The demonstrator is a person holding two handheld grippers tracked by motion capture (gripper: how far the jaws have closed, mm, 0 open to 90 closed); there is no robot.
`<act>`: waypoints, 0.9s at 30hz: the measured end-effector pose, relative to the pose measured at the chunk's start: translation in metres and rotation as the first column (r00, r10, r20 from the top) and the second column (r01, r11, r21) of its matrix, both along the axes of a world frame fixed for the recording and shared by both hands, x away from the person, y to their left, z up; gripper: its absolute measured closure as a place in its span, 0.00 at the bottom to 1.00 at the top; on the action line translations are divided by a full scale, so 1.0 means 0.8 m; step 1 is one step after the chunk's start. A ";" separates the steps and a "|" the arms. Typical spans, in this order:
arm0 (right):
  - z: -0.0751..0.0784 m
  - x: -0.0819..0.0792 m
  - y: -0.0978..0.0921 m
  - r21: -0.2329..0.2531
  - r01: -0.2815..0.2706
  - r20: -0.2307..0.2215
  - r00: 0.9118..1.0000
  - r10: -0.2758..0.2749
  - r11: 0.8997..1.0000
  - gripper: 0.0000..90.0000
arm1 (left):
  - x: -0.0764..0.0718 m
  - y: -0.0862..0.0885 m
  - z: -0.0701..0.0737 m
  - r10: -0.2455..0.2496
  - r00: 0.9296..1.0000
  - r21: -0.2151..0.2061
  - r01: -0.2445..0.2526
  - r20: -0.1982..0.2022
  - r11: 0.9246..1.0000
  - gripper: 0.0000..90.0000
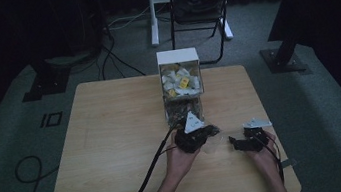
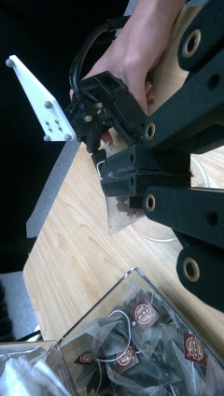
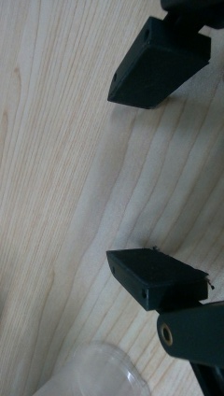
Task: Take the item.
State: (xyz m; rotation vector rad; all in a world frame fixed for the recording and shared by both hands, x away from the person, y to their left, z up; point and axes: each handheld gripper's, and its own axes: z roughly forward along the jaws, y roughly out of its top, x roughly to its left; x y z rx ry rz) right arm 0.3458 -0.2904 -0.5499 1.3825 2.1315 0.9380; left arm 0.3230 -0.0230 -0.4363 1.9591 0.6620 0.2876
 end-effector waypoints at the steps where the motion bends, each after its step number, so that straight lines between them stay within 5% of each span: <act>1: 0.000 0.000 0.000 0.000 0.000 0.000 1.000 0.000 1.000 0.22 | 0.000 -0.001 -0.001 0.000 1.000 0.001 0.000 0.000 1.000 1.00; 4: 0.000 0.000 0.000 0.001 0.000 0.000 1.000 0.000 1.000 0.22 | 0.001 -0.003 -0.002 -0.003 1.000 0.003 0.003 -0.007 1.000 0.99; 5: 0.000 0.000 0.000 0.001 0.000 0.001 1.000 0.000 1.000 0.22 | 0.001 -0.004 -0.004 -0.004 1.000 0.003 0.005 -0.008 1.000 0.86; 8: 0.000 0.000 0.000 0.001 0.000 0.001 1.000 0.000 1.000 0.22 | 0.000 -0.004 -0.004 0.002 1.000 0.006 -0.002 -0.001 1.000 0.72; 14: 0.000 0.000 0.000 0.001 0.000 0.001 1.000 0.000 1.000 0.22 | 0.003 0.008 -0.001 0.040 0.999 -0.017 -0.039 0.008 0.999 0.59; 27: 0.000 0.000 0.000 0.000 0.000 0.001 1.000 0.000 1.000 0.22 | 0.014 0.046 0.001 0.127 0.992 -0.030 -0.127 0.005 0.991 0.48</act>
